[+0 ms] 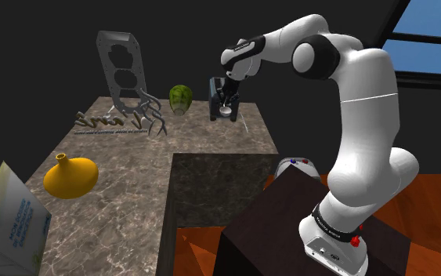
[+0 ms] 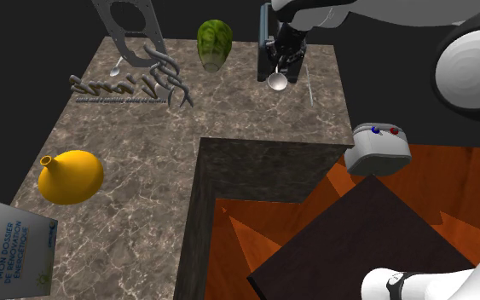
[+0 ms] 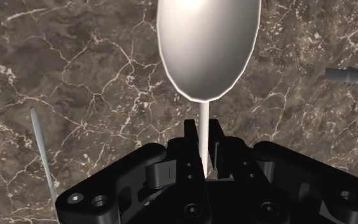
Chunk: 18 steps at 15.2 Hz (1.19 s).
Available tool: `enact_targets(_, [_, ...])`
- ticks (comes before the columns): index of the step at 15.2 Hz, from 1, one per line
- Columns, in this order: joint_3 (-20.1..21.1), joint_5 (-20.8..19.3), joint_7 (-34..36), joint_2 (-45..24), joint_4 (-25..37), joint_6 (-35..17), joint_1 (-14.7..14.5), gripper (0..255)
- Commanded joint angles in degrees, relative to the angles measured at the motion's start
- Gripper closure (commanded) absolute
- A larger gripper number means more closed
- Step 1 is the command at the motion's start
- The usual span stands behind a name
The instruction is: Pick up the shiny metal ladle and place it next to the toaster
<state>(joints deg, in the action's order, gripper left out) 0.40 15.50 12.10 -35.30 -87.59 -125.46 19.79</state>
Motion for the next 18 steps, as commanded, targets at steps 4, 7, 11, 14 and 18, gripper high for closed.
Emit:
enact_targets(4, [0.2, 0.39, -0.75, -2.12, -0.61, -2.7, 0.06, 255])
enact_targets(7, [0.33, 0.62, -1.18, -3.43, -0.87, -4.23, 0.1, 255])
enact_targets(11, [0.52, 0.92, -1.75, -5.28, -1.01, -6.19, 0.16, 255])
enact_targets(14, [0.67, 1.14, -2.16, -6.76, -0.98, -7.6, 0.22, 255])
enact_targets(18, [0.87, 1.41, -2.71, -8.84, -0.73, -9.4, 0.3, 255])
